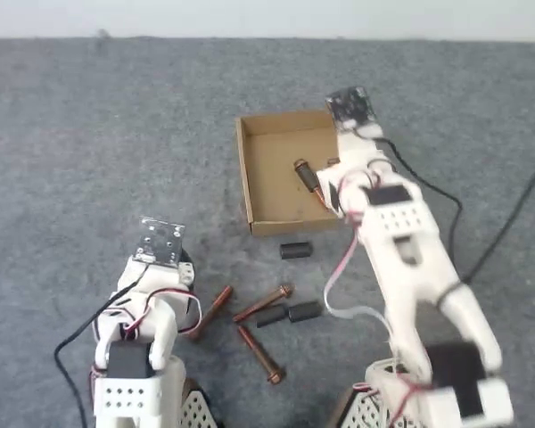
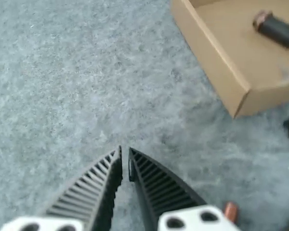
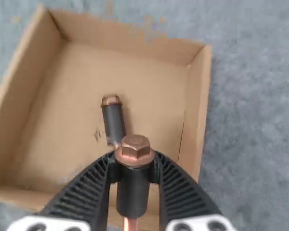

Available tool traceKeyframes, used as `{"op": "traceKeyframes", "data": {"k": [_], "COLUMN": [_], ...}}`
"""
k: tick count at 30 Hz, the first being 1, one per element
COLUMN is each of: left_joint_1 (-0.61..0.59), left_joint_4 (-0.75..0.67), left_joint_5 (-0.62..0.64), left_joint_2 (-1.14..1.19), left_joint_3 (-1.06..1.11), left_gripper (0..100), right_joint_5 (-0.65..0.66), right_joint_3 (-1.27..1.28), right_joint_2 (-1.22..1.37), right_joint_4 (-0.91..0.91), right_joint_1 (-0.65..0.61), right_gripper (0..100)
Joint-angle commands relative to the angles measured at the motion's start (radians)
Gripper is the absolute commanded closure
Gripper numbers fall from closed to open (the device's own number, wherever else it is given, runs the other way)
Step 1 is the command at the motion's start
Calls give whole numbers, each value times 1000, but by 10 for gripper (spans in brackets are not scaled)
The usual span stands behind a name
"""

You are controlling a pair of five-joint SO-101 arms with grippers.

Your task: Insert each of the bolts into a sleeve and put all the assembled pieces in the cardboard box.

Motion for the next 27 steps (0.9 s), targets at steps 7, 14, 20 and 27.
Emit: {"op": "traceKeyframes", "data": {"k": [7,14,20,27], "left_joint_1": [3,3,3,3], "left_joint_4": [15,15,15,15], "left_joint_5": [-89,-89,-91,-91], "left_joint_2": [-21,-21,-21,-21], "left_joint_3": [-33,-33,-33,-33], "left_gripper": [977,977,977,977], "right_joint_5": [123,157,209,262], "right_joint_3": [-422,-611,-706,-1007], "right_joint_2": [318,536,575,541], "right_joint_4": [47,50,110,460], "right_joint_1": [12,13,13,4], "right_gripper": [993,992,992,992]}}
